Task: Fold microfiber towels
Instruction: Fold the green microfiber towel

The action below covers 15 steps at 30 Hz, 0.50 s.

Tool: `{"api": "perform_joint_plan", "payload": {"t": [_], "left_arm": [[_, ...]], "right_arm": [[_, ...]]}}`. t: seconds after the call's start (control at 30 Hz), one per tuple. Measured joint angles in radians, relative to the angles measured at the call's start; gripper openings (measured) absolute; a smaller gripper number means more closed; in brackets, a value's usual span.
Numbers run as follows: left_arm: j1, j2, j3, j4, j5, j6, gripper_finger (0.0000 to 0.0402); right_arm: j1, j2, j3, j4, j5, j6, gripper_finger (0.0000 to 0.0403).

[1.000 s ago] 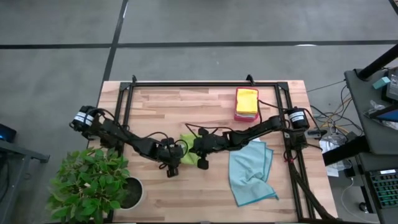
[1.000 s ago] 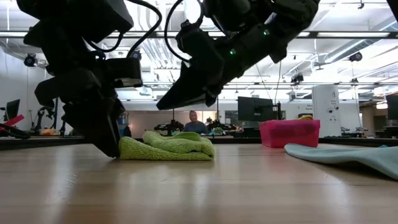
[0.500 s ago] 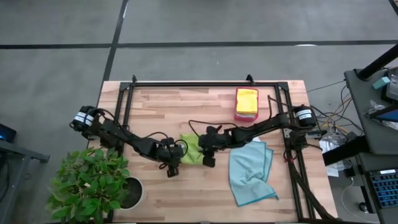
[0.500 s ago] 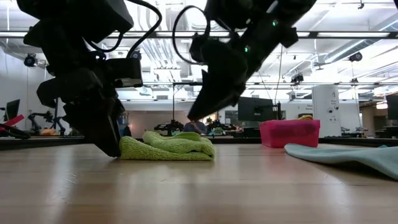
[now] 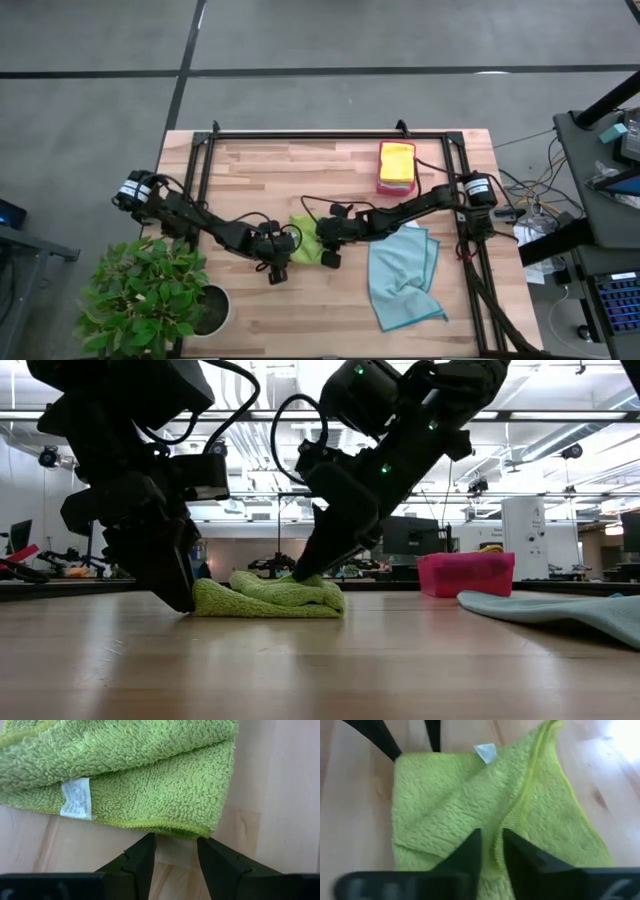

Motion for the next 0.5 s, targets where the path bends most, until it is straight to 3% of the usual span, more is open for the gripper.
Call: {"api": "perform_joint_plan", "payload": {"t": [0.1,0.27,0.5], "left_arm": [[0.0,-0.001,-0.001,0.0,0.0,0.0,0.0134],[0.0,-0.001,-0.001,0.0,0.0,0.007,0.0134],[0.001,-0.001,0.004,-0.004,-0.002,0.023,0.0134]], "right_arm": [[0.0,0.001,0.0,0.048,-0.04,0.0,0.0019],[0.003,0.001,0.0,0.122,-0.071,0.011,0.0009],[0.002,0.058,0.001,0.391,-0.106,0.09,0.0009]]}}
